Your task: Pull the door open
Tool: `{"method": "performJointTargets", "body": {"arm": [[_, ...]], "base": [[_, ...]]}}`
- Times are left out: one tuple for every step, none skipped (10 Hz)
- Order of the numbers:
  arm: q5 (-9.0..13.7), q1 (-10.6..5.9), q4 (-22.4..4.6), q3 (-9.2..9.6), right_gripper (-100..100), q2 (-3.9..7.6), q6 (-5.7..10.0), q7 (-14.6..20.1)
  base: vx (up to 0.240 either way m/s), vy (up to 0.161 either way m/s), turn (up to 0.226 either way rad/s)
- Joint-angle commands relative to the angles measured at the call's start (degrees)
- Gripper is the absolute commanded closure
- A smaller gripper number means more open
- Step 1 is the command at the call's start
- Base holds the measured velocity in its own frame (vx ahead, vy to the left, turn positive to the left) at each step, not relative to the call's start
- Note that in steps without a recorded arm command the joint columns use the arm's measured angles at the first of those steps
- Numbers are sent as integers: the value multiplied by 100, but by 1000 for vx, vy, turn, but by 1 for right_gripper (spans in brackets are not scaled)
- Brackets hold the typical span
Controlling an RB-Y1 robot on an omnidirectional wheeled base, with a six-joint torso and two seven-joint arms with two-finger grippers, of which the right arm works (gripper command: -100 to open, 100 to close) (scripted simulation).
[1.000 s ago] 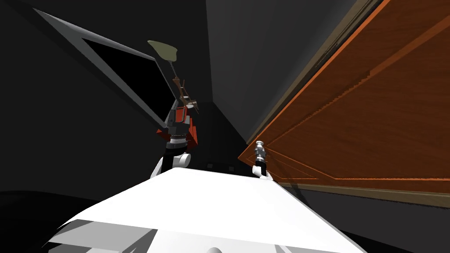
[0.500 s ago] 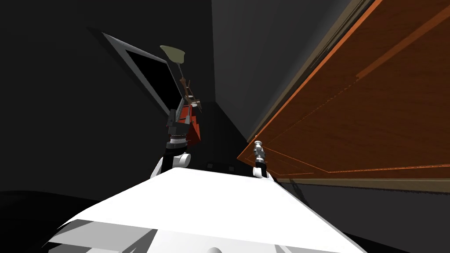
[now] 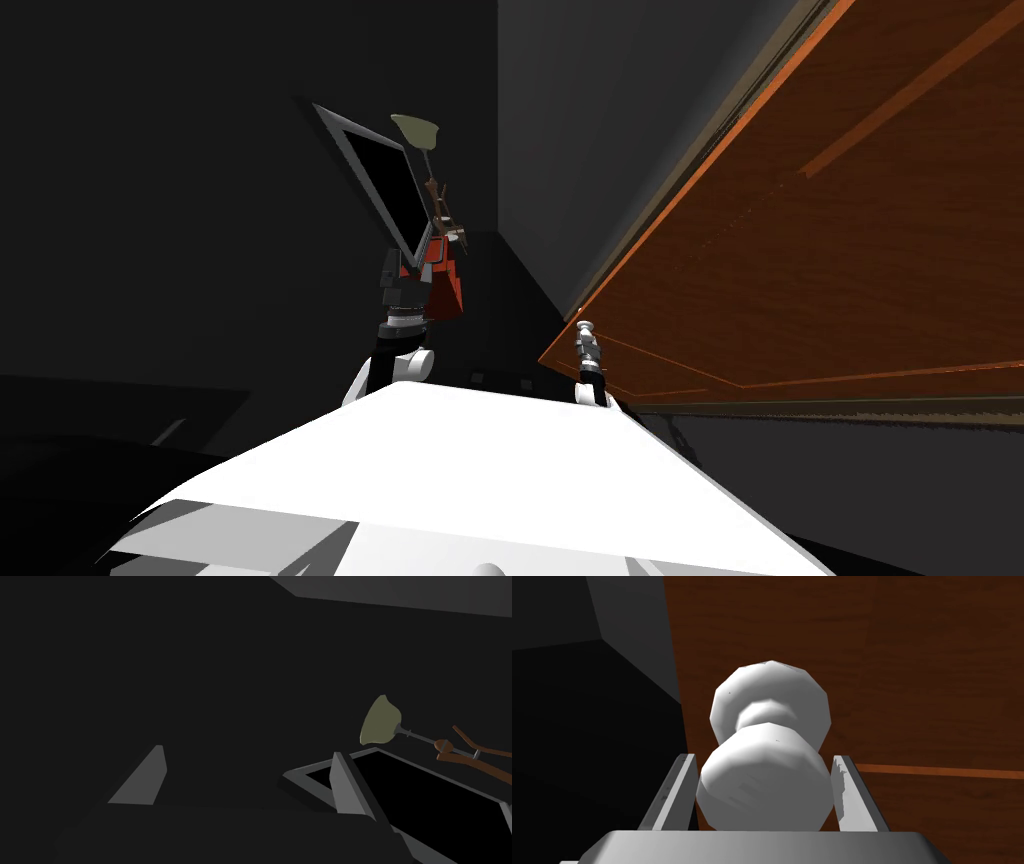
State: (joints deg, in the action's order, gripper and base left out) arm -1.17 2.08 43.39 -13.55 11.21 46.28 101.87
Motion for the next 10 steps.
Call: {"method": "performJointTargets", "body": {"arm": [[-91,84,161,96,100,-85,-59,29],[-138,131,232,135,100,-106,-67,51],[-180,174,297,170,100,-125,-74,71],[-217,212,354,200,100,-142,-80,89],[-247,242,400,225,100,-155,-85,103],[-276,272,445,249,100,-169,-90,116],[-254,229,411,222,100,-145,-75,99],[-265,300,429,210,100,-132,-59,139],[-268,340,446,196,100,-119,-42,165],[-272,390,467,178,100,-103,-21,195]], "base": [[-190,-60,108],[-208,-58,78],[-205,-79,84],[-188,-71,68],[-194,-46,20],[-194,-16,-12],[-85,-2,-3],[-47,-25,178],[-70,-58,230],[-88,-50,209]]}}
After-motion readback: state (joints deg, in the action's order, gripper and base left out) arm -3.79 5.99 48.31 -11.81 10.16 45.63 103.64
